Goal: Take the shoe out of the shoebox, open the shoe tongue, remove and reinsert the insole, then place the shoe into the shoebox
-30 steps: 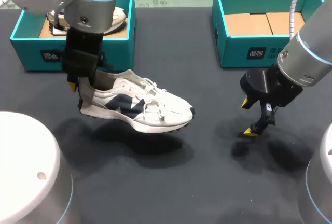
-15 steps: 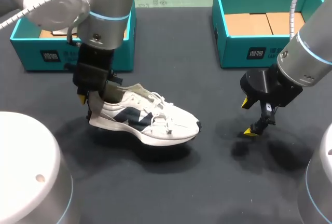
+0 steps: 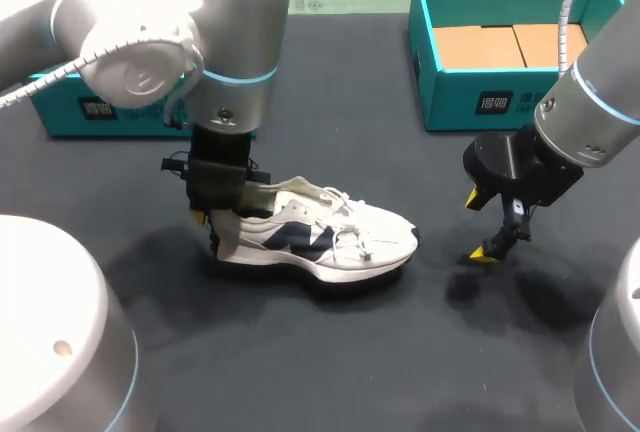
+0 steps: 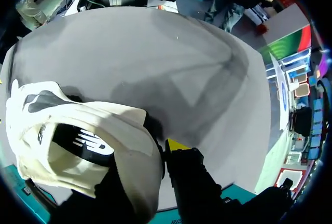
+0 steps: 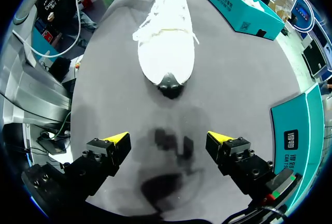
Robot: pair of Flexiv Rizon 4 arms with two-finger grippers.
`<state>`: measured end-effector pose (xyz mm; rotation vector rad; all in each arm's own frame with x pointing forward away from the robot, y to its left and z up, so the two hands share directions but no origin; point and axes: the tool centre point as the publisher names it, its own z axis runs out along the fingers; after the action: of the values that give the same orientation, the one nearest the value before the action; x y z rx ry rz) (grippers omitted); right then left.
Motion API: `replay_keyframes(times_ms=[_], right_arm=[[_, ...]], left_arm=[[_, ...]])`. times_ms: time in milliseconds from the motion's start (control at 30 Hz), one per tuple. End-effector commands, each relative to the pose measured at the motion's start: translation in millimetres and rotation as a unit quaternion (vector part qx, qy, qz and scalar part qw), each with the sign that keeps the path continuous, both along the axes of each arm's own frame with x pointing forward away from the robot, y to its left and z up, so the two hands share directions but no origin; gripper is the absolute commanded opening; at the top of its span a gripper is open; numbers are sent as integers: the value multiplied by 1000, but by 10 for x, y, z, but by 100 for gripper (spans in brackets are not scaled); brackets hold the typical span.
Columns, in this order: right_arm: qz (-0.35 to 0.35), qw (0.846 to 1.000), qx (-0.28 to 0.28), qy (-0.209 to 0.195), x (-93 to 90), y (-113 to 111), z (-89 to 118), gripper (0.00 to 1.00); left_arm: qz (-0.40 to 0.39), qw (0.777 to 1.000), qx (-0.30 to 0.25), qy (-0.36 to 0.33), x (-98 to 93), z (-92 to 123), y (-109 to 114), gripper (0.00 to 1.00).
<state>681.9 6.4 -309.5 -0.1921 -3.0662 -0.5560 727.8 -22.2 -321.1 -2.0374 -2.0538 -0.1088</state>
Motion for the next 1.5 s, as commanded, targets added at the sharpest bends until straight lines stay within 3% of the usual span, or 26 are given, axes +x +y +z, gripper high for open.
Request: replay_keyframes(times_ms=[33, 267, 567, 1367, 1400, 1433, 1500], right_arm=[[-1, 1000, 0, -1, -13, 1, -6, 100], [-1, 1000, 0, -1, -13, 1, -6, 100], [-1, 1000, 0, -1, -13, 1, -6, 100], [-1, 1000, 0, -1, -13, 1, -6, 100], [-1, 1000, 0, -1, -13, 1, -6, 100], [-1, 1000, 0, -1, -13, 1, -6, 100], [-1, 1000, 0, -1, -13, 1, -6, 100]], left_arm=[[1, 1000, 13, -11, -36, -181, -182, 0], [7, 1000, 14, -20, -117, -369, -340, 0], [9, 999, 24, -38, -88, -509, -411, 0], [-11, 999, 25, -35, 11, -677, -363, 0], [-12, 999, 24, -34, 14, -685, -359, 22], [-13, 999, 24, -34, 17, -692, -353, 36], [-14, 999, 22, -33, 28, -695, -342, 51]])
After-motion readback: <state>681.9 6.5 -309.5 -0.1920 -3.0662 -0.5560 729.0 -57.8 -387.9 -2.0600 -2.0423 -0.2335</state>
